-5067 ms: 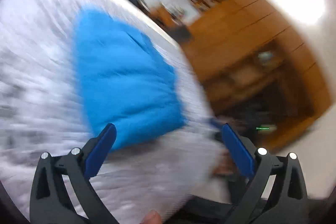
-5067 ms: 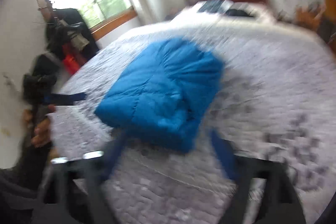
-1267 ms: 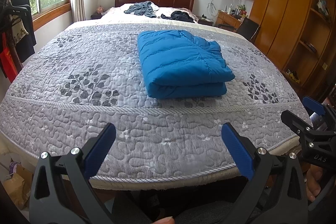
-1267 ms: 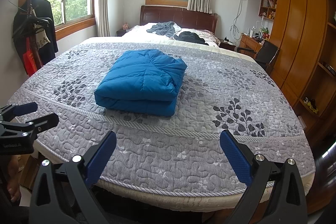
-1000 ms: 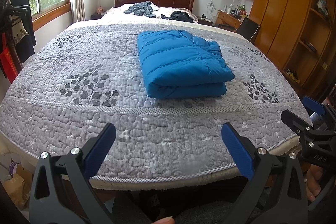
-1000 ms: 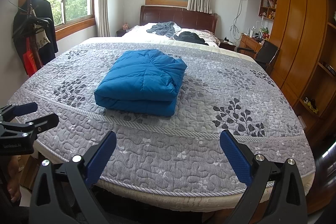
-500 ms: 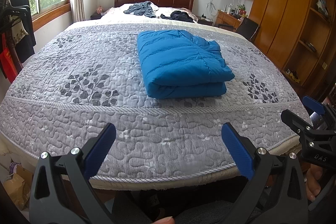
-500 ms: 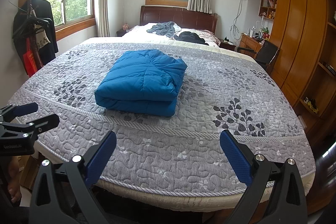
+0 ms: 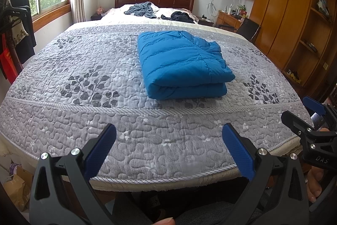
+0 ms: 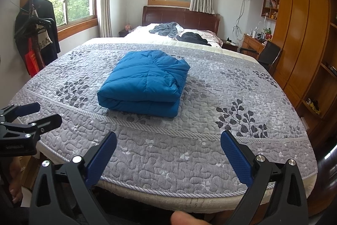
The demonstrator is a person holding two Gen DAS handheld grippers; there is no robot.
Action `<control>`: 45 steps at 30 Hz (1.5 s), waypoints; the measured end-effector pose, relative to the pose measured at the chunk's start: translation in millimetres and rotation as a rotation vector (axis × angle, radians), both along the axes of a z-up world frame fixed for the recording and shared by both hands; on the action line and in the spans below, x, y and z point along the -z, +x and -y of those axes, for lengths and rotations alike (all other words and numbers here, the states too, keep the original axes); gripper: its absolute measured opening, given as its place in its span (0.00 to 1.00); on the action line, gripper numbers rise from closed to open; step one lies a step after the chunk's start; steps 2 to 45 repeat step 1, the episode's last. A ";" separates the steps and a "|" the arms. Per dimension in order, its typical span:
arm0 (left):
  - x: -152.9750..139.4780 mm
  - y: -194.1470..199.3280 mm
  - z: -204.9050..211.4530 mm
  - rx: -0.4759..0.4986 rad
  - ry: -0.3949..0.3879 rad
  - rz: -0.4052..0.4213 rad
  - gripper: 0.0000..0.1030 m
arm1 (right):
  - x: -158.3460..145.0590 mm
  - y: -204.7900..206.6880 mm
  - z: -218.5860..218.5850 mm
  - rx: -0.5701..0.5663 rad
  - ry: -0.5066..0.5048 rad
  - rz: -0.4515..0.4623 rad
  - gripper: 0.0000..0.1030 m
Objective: Fold large clothes
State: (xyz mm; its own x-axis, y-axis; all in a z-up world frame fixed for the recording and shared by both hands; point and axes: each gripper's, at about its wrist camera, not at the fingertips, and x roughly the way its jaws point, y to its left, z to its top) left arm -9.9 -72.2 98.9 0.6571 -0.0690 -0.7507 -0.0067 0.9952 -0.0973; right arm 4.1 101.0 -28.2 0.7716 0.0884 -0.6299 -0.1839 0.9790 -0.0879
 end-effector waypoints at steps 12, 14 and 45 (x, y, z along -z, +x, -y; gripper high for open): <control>0.0 0.0 -0.1 0.000 0.000 0.000 0.97 | 0.1 -0.1 -0.5 0.001 0.002 -0.001 0.96; 0.0 0.0 -0.1 0.000 0.000 0.000 0.97 | 0.1 -0.1 -0.5 0.001 0.002 -0.001 0.96; 0.0 0.0 -0.1 0.000 0.000 0.000 0.97 | 0.1 -0.1 -0.5 0.001 0.002 -0.001 0.96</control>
